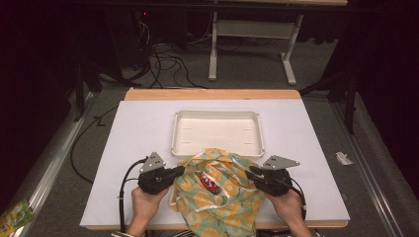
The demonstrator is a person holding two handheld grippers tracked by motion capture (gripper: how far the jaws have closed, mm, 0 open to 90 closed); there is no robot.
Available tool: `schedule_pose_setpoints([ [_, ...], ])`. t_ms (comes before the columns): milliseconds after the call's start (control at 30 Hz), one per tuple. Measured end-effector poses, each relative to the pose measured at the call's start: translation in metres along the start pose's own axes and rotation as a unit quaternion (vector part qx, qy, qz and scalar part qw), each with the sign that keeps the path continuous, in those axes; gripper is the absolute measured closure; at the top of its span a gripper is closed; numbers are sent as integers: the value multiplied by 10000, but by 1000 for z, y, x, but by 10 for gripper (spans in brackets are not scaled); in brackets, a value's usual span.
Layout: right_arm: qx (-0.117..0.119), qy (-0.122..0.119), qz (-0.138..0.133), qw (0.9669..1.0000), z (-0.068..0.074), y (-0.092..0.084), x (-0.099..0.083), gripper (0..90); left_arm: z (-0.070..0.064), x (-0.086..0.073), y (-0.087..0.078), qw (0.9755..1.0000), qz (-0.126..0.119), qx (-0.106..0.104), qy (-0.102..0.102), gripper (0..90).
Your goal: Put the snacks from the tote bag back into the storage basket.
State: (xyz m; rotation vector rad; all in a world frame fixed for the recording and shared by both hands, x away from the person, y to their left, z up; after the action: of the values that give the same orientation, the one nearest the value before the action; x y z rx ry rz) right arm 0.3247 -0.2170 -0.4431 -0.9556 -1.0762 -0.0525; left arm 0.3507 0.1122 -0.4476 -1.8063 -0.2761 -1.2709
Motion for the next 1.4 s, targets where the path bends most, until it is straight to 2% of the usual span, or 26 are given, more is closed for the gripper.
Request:
schedule_pose_setpoints([
  [100, -78, -47, 0, 10000, -2, -3, -1, 900, 0, 0, 1, 10000, 25, 41, 27, 878],
  [167, -126, -90, -40, 9999, -3, -6, -1, 900, 0, 0, 0, 10000, 18, 68, 35, 877],
  [333, -240, -12, -271, 9993, -10, -20, 1, 900, -1, 1, 0, 9999, 14, 116, 61, 865],
  [533, -366, 80, -387, 9985, -21, -30, 0, 900, -4, -2, 6, 9998, 143, 157, 62, 710],
  [667, -416, 179, -414, 9981, -27, -33, -2, 900, -5, -6, 5, 9994, 226, 278, 10, 624],
  [733, -440, 232, -437, 9978, -30, -34, -4, 900, -4, -7, 3, 9991, 269, 336, -19, 592],
  [933, -507, 360, -445, 9971, -40, -35, -7, 900, -9, -16, 0, 9986, 441, 273, -46, 558],
  [1067, -563, 429, -422, 9966, -45, -32, -10, 900, -12, -21, 3, 9985, 502, 225, -40, 580],
  [1300, -575, 535, -250, 9966, -53, -22, -16, 900, -17, -20, 5, 9987, 489, 57, 111, 841],
  [1400, -554, 560, -195, 9967, -53, -18, -19, 900, -15, -15, 3, 9993, 342, 91, 155, 882],
])
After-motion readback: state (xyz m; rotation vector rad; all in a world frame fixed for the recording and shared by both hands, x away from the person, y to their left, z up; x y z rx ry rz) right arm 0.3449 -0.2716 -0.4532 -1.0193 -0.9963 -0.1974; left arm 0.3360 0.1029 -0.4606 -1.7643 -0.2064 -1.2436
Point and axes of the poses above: each handheld gripper's, and its own axes: y roughly forward along the jaws, x roughly out of its top, z roughly to its left, the point moved 3 cm from there along y, roughly forward along the jaws, and after that the axes turned 11 degrees about x, right-handed, at the moved point
